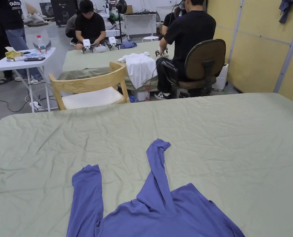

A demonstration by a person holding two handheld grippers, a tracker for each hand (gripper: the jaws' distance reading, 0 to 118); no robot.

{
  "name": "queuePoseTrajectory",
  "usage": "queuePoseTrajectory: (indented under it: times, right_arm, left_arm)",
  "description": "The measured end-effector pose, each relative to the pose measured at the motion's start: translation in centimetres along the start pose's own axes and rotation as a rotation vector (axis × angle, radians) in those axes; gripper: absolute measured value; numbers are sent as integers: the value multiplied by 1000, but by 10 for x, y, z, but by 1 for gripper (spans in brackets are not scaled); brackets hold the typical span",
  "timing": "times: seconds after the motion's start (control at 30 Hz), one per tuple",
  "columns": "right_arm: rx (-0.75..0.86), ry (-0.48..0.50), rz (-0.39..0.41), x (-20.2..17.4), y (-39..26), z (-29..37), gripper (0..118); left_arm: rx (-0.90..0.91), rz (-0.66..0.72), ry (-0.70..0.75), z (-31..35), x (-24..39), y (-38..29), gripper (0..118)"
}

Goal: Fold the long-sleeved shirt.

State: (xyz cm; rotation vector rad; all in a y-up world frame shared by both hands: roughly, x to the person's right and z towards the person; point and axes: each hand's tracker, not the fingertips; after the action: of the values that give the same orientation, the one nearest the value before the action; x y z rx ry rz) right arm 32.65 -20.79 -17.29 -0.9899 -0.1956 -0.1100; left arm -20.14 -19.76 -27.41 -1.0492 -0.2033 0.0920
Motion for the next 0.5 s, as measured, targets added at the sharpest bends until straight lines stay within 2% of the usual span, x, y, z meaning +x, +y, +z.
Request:
queuePoseTrajectory:
  times: [0.03,0.07,0.1,0.13,0.17,0.3,0.33,0.37,0.4,0.43,0.47,0.5]
  right_arm:
    - [17,-28,-8,1,1,1,118]
    - [37,-64,-23,2,1,5,113]
    - [97,-79,-43,5,2,12,110]
    - [120,-41,-68,7,4,14,114]
    - [112,-29,-77,8,6,15,115]
    - [119,-11,-92,12,1,28,116]
    - [132,-26,-90,11,-1,31,116]
    - [132,-27,-84,3,-2,39,112]
    - [135,-24,-70,1,-4,43,96]
    - [142,-21,-71,0,-6,44,47]
    - [140,-41,-77,0,-8,43,3]
    - [145,-66,-97,-2,-13,39,3]
  left_arm:
    - [4,11,12,2,3,2,118]
    - [14,26,24,9,2,5,114]
    - [111,56,-22,24,5,7,109]
    - [139,35,-6,31,9,10,109]
    - [159,43,-54,38,14,12,111]
    - [140,-8,-82,52,33,9,111]
    - [134,-30,-94,62,38,7,106]
    - [143,-44,-92,66,45,4,89]
    - [141,-54,-83,68,52,1,55]
    - [121,-63,-63,65,58,0,0]
    - [116,-61,-75,59,55,-6,1]
    - [100,-81,-108,56,55,-8,0]
